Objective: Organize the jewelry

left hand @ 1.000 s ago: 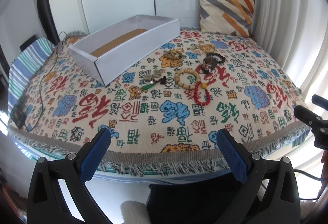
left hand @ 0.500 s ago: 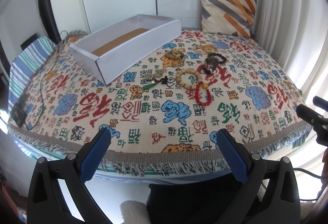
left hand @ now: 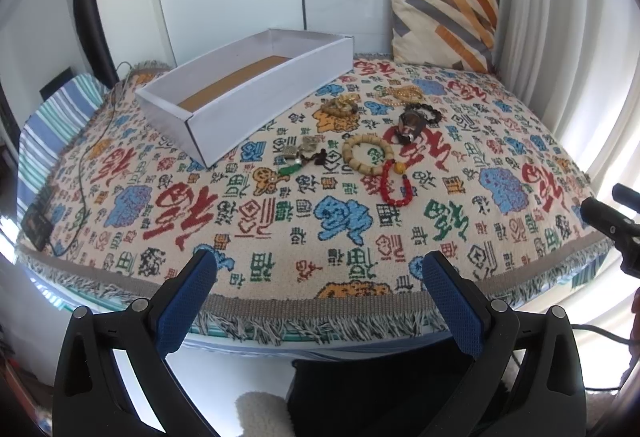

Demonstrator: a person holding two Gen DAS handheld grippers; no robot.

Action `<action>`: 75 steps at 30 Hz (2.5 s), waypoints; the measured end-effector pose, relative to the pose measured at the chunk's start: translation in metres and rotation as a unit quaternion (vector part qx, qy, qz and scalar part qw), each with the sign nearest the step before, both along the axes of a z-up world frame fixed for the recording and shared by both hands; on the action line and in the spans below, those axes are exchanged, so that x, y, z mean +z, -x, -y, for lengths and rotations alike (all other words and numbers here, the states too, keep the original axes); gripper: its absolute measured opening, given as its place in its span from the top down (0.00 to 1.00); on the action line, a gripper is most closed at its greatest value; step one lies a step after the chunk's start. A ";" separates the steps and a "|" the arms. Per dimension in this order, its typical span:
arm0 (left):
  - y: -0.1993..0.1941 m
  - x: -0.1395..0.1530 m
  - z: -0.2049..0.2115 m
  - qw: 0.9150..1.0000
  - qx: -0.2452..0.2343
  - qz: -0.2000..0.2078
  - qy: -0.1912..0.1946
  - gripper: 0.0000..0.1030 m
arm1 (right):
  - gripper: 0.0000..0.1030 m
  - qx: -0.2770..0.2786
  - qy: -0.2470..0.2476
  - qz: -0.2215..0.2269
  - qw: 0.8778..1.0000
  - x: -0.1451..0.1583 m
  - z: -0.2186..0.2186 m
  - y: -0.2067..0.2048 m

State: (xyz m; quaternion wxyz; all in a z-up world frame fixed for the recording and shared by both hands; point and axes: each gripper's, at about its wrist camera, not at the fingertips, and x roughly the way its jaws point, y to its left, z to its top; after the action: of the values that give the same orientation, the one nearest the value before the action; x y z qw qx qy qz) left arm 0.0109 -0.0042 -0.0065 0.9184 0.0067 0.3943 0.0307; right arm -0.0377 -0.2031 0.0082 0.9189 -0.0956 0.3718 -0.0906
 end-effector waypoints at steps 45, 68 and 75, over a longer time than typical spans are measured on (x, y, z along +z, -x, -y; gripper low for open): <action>-0.046 -0.026 -0.026 0.997 -0.012 -0.070 0.020 0.01 | 0.01 -0.019 -0.094 0.031 0.995 0.006 0.048 -0.024; -0.114 -0.057 -0.088 0.988 0.036 -0.126 0.079 0.01 | 0.01 0.013 -0.093 -0.090 0.991 -0.034 0.037 -0.079; -0.148 -0.051 -0.090 0.987 0.012 -0.137 0.078 0.01 | 0.01 0.012 -0.093 -0.100 0.991 -0.037 0.041 -0.086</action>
State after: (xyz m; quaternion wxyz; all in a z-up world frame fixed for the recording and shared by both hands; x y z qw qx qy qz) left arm 0.1587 0.0861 -0.0570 0.8530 -0.0654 0.5177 0.0099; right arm 0.0488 -0.2442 -0.0292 0.8832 -0.0222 0.4671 -0.0349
